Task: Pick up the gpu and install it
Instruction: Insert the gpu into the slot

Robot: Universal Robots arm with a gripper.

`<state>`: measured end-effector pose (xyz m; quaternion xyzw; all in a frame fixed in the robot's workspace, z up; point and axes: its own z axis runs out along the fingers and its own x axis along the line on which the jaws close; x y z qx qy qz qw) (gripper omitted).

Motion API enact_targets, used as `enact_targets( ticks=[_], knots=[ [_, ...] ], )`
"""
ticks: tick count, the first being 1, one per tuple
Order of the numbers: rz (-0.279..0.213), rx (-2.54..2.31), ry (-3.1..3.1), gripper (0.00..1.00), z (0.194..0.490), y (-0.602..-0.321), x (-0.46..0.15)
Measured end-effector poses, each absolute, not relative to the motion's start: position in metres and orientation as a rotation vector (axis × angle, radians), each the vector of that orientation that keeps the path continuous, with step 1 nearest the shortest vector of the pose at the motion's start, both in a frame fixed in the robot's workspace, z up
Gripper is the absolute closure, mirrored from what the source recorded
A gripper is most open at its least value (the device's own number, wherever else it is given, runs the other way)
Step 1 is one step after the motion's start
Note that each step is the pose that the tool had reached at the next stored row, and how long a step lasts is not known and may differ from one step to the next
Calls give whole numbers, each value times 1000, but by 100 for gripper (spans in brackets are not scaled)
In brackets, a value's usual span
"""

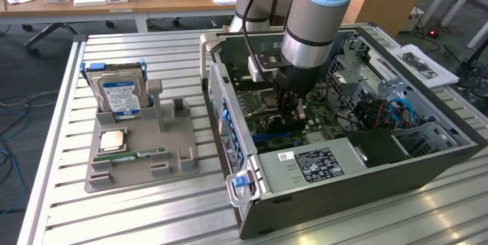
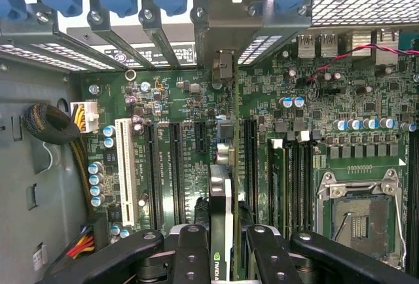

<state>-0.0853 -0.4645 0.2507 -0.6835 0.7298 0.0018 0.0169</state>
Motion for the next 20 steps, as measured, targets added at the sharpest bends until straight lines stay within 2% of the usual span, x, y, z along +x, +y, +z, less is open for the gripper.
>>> enact_targets(
  ticks=[20],
  knots=[
    [12,-2164,2226,73,251,-464,-85]
  ],
)
